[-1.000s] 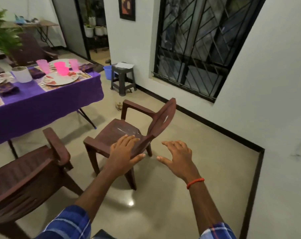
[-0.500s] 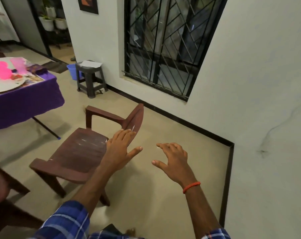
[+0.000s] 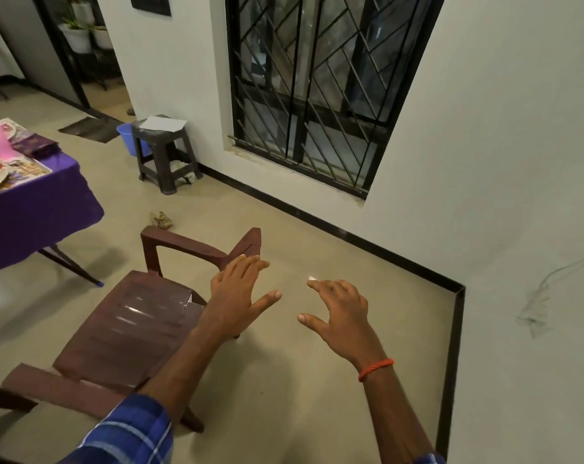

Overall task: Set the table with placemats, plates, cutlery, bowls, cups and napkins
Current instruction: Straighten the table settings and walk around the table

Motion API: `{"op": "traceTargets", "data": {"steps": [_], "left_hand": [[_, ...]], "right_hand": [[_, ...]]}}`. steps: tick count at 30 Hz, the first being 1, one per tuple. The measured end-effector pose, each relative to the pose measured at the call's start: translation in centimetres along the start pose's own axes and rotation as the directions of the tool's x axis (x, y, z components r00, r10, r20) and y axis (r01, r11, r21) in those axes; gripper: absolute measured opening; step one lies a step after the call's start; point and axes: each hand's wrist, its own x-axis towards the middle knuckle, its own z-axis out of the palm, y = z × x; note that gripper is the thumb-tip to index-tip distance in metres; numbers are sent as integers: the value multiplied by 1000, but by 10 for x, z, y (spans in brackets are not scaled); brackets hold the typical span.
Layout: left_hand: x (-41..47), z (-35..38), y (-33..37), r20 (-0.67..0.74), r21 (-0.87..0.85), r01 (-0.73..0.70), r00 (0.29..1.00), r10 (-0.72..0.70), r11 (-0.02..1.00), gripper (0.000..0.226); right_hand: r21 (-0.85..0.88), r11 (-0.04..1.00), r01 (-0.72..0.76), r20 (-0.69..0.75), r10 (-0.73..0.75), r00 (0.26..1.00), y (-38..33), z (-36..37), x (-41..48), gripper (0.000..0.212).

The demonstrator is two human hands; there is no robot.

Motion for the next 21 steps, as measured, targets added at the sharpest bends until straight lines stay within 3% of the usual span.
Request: {"op": "traceTargets", "data": {"steps": [4, 14, 21], "left_hand": [[37, 10, 3, 2, 0, 24, 1000, -24, 1000, 73], [155, 34, 25, -99, 16, 107, 990, -105, 994, 75], [207, 48, 40, -135, 23, 219, 968, -214, 976, 79]], "right_hand": [[8, 1000, 9, 12, -9, 1000, 25, -10, 40, 65], [-22, 981, 193, 43, -192, 980, 91, -48, 182, 65], [59, 957, 284, 84, -288, 954, 114, -59, 254, 64]]}}
